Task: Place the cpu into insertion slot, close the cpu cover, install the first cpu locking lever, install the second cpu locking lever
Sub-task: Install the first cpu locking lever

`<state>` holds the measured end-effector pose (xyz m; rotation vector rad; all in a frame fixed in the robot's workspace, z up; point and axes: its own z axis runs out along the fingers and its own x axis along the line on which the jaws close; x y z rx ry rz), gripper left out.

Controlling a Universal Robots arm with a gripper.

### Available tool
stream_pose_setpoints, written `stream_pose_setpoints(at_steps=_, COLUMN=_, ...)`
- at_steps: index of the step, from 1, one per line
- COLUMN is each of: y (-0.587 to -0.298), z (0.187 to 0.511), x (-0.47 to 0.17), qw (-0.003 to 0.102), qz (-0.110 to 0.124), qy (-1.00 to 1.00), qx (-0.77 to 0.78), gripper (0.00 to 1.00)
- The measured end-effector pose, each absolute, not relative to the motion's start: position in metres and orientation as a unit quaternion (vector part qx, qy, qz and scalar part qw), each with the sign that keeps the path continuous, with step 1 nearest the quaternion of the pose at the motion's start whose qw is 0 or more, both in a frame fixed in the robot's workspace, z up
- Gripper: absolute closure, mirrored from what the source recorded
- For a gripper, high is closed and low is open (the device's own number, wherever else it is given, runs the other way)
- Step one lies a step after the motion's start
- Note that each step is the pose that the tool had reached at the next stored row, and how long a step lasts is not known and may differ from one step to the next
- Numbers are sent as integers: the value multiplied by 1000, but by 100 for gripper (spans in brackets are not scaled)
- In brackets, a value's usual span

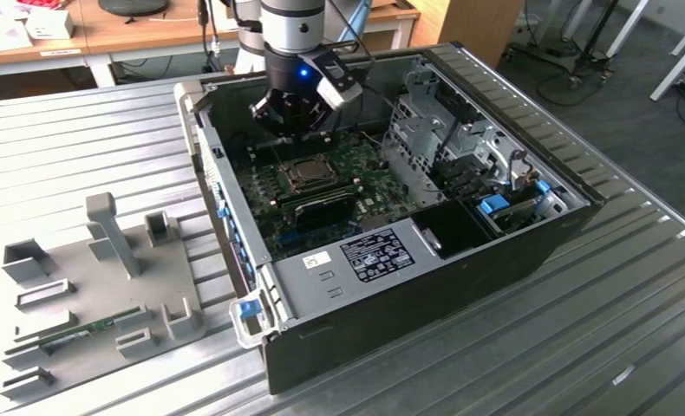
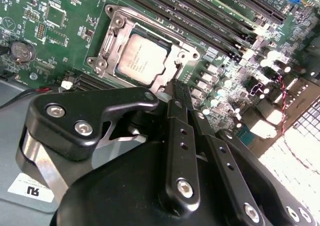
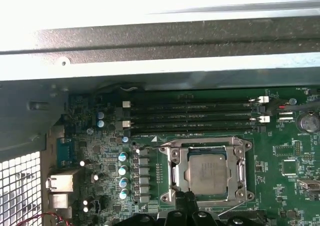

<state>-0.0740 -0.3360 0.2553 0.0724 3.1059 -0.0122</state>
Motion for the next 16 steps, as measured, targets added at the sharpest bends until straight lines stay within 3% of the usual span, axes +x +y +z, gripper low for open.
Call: stream_pose_setpoints(at_steps=16, y=-336, z=255, x=-103, qw=26, qz=-4, qy=999, qx=23, gripper=90)
